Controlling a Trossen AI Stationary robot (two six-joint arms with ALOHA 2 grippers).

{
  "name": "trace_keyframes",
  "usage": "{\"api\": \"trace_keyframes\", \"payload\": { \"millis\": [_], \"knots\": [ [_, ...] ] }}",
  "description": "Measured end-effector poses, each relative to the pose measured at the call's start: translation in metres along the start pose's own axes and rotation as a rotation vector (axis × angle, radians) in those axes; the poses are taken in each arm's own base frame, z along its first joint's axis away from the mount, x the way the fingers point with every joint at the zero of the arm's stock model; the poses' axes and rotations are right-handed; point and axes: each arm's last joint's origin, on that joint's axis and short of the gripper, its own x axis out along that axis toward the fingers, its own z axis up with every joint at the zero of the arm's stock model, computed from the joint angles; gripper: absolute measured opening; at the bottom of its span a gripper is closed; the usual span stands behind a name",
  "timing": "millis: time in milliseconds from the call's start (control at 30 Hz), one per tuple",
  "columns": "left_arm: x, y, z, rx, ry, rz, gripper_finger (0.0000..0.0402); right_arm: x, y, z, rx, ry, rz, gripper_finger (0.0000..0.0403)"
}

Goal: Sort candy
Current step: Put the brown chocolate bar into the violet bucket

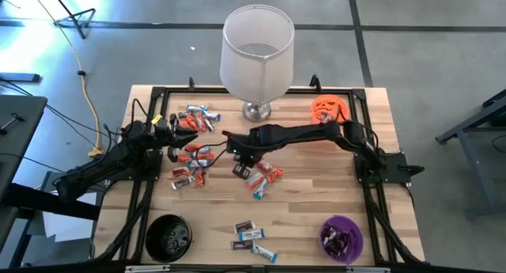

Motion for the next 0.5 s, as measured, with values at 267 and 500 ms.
{"api": "trace_keyframes", "payload": {
  "millis": [267,500],
  "knots": [
    [0.000,0.000,0.000,0.000,0.001,0.001,0.0065,-0.070,0.046,-0.040,0.113,0.123,-0.168,0.0003],
    [0.000,0.000,0.000,0.000,0.000,0.000,0.0064,-0.091,0.082,-0.078,0.194,0.141,-0.189,0.0003]
  ]
}}
